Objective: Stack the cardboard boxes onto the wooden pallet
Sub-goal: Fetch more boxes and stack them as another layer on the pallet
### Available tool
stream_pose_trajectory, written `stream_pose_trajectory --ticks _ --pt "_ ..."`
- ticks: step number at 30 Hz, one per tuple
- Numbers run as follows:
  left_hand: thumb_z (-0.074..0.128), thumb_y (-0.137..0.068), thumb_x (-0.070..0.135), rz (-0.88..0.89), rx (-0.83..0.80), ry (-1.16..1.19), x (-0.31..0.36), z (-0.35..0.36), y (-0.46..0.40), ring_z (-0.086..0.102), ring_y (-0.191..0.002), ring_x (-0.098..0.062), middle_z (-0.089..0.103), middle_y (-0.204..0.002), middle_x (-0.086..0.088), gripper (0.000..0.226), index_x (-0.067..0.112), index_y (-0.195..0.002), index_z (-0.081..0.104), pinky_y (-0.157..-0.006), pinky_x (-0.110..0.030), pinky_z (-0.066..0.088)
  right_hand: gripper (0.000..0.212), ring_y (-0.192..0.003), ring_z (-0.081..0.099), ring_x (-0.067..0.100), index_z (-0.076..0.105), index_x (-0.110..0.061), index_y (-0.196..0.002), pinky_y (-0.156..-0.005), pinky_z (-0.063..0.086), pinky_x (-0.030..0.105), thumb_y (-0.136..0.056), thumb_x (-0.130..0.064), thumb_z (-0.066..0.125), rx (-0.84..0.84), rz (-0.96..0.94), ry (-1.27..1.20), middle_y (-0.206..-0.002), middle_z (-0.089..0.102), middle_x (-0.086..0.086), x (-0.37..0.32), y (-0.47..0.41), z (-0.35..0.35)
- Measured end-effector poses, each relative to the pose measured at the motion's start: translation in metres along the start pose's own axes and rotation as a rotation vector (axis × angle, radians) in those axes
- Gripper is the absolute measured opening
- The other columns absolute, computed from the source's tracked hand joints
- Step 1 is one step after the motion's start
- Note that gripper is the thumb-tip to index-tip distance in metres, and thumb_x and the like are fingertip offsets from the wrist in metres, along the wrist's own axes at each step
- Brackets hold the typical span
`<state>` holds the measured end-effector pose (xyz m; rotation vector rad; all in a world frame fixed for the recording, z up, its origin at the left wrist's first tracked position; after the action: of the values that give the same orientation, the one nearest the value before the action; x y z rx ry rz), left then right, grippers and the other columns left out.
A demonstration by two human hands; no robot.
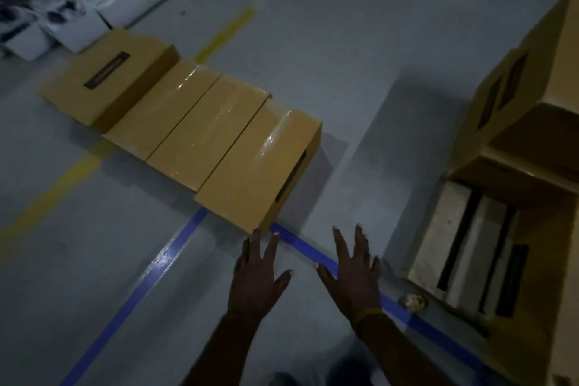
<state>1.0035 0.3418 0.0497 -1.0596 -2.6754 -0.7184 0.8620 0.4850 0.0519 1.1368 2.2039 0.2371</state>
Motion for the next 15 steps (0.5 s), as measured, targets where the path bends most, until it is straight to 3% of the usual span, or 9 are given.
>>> stream_pose_trajectory --ticks 8,15 --pt "0.048 -0.094 0.063 0.014 -0.038 -0.041 -0.033 -0.011 -0.082 0.003 -0.153 -0.031 -0.014 -0.166 -0.003 0.082 0.028 -0.159 0.012 -0.115 -0.048 0.030 0.083 -0.149 -0.023 0.030 -0.010 -0.036 -0.157 -0.120 -0.002 0.058 -0.096 -0.062 0.040 -0.059 0.035 0.040 -0.152 -0.041 0.003 -0.027 -0.085 0.022" --pt "0.059 -0.091 0.057 0.013 -0.053 -0.107 -0.052 -0.042 -0.180 0.006 -0.152 -0.035 -0.002 -0.167 -0.006 0.083 0.028 -0.158 0.018 -0.110 -0.056 0.037 0.084 -0.149 -0.022 0.034 -0.008 -0.036 -0.157 -0.119 -0.003 0.061 -0.095 -0.066 0.040 -0.058 0.051 0.034 -0.158 -0.035 0.007 -0.053 -0.164 0.018"
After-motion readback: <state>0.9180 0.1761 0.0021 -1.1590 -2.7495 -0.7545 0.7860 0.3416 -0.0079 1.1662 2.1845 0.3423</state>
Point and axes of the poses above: each hand's wrist, its own y-axis away from the middle knuckle, its own z-axis out of the palm, x = y × z, the point moved 7 cm from there along -y, towards the middle knuckle
